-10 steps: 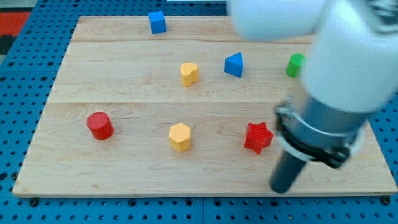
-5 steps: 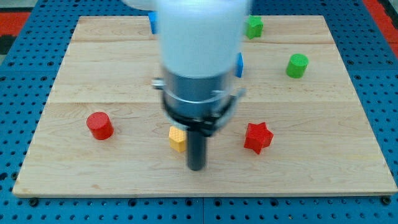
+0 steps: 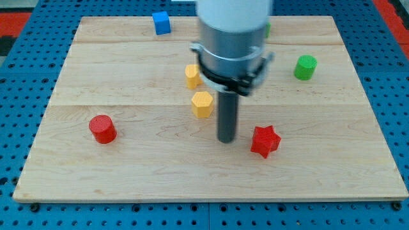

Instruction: Push the yellow hexagon to the top left of the board

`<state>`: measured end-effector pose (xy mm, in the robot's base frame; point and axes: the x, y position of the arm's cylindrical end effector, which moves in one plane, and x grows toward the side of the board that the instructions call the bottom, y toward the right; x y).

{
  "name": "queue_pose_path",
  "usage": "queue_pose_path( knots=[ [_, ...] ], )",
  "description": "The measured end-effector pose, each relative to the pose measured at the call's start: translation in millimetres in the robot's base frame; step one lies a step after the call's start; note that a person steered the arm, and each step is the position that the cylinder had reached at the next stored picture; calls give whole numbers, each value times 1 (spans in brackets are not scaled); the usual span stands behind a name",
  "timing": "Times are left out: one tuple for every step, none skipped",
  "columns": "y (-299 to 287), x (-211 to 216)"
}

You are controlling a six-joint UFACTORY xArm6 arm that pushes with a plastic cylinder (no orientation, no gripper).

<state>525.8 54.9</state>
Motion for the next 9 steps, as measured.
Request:
queue_pose_path(
  knots=[
    [30, 4],
    [0, -8],
    [-17, -43],
    [-80, -54],
    [-140, -56],
    [-72, -57],
    [-65, -78],
    [-164, -73],
    [-179, -78]
  ],
)
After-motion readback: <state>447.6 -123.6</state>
